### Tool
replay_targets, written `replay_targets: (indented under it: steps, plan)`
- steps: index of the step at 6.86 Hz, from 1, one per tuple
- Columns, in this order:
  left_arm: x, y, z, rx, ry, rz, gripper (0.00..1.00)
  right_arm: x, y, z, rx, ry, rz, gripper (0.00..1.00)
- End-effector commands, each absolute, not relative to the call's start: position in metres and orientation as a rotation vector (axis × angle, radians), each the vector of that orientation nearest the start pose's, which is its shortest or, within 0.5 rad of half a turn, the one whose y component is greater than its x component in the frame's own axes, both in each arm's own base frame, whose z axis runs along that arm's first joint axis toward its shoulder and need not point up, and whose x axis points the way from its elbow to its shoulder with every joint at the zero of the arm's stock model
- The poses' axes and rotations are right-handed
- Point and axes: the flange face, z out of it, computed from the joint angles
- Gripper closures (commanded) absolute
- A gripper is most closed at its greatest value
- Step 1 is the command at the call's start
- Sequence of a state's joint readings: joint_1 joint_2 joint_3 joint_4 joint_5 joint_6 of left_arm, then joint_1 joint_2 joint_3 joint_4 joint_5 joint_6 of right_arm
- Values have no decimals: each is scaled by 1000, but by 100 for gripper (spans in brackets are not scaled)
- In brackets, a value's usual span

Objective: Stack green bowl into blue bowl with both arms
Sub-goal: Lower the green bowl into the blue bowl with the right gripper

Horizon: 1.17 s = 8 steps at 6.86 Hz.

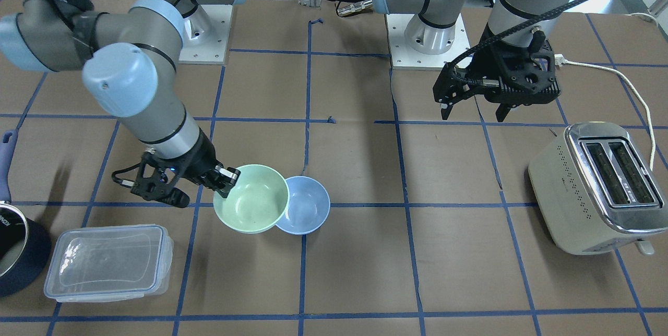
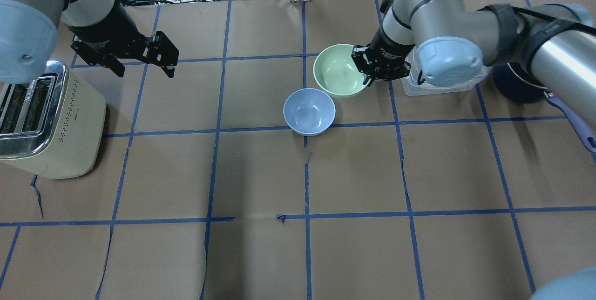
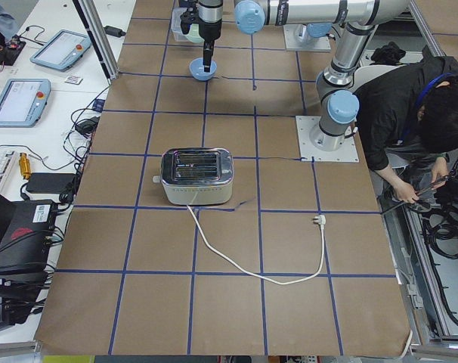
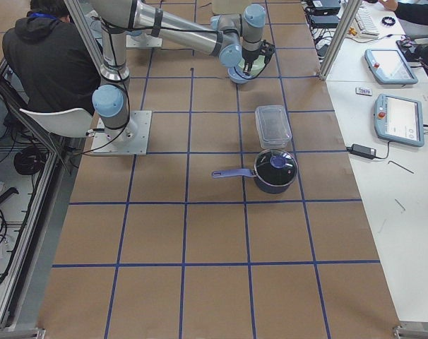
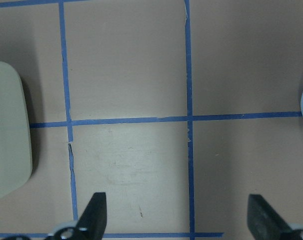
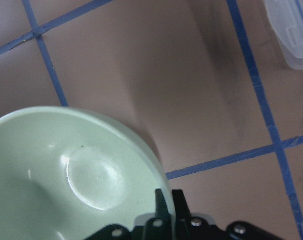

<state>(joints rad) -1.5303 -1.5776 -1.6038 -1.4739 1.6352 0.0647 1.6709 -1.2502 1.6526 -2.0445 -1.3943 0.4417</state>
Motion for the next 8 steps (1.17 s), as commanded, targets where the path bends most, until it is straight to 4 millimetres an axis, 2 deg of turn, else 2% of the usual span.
replay_targets:
  steps: [1,3,5,8]
  plan:
    - [-108,-500,490,25,3078,-109,0,249,-593,302,505,2922,9,100]
    - [-105,-495,496,9,3089,-114,0,250,-593,291,505,2915,37,100]
    - [-105,-496,496,7,3093,-115,0,254,-595,267,505,2924,93,100]
    - [-105,-497,492,7,3095,-106,0,276,-584,265,463,2936,118,100]
